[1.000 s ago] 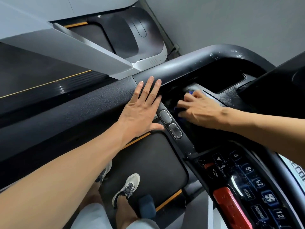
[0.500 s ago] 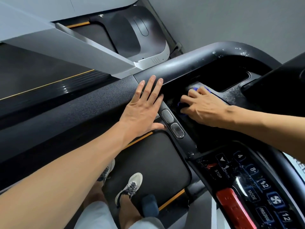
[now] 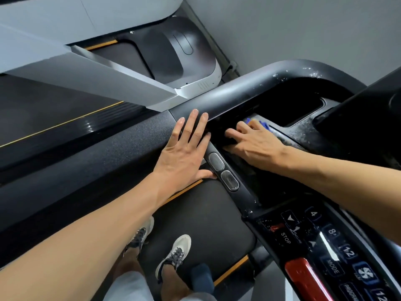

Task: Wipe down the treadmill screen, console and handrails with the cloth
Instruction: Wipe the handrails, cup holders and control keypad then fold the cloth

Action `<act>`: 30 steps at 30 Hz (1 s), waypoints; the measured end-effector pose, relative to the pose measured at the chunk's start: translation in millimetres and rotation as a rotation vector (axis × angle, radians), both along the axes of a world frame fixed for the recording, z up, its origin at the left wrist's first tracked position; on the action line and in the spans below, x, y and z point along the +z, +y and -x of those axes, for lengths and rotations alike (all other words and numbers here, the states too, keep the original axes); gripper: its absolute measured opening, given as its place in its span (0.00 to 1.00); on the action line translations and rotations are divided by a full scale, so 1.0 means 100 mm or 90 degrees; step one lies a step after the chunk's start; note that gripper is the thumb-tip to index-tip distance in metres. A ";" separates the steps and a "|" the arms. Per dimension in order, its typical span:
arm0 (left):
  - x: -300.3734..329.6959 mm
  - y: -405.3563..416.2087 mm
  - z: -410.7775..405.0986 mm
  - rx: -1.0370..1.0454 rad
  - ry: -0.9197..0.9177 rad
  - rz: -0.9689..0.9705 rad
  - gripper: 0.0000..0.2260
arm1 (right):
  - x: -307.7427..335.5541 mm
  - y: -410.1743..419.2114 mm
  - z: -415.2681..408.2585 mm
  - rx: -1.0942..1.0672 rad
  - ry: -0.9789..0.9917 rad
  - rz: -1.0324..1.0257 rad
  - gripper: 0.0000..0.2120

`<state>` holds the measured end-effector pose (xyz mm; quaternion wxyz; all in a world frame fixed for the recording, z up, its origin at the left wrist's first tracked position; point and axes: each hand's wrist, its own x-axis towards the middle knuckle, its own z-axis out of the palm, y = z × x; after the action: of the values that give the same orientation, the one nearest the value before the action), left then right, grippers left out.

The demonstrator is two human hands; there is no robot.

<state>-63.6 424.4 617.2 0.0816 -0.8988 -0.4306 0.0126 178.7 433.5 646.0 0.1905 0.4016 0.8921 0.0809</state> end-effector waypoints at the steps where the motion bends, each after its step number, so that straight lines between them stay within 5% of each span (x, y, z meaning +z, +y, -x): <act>1: 0.00 0.00 0.00 0.000 0.000 0.001 0.48 | -0.04 0.03 0.04 -0.003 0.004 -0.009 0.20; 4: 0.00 0.01 0.00 0.002 0.000 0.009 0.47 | 0.01 0.04 -0.10 -0.025 0.094 -0.037 0.16; 10: 0.00 0.01 0.00 0.007 0.012 0.027 0.47 | 0.06 0.43 -0.39 -0.364 0.275 -0.138 0.07; 17: 0.18 0.05 -0.02 0.006 0.021 0.062 0.44 | -0.17 0.24 0.28 -0.611 0.376 -0.180 0.06; 25: 0.57 0.68 0.10 -0.136 -0.002 0.143 0.38 | -0.13 0.12 1.14 -0.990 0.656 -0.147 0.10; 30: 0.73 1.06 -0.12 -0.207 0.066 0.186 0.37 | -0.18 0.15 1.28 -1.006 0.561 -0.270 0.19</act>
<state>-51.6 530.1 690.0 -0.0268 -0.9567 -0.2690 0.1076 51.2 448.5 628.3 -0.2434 0.9135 0.3181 -0.0712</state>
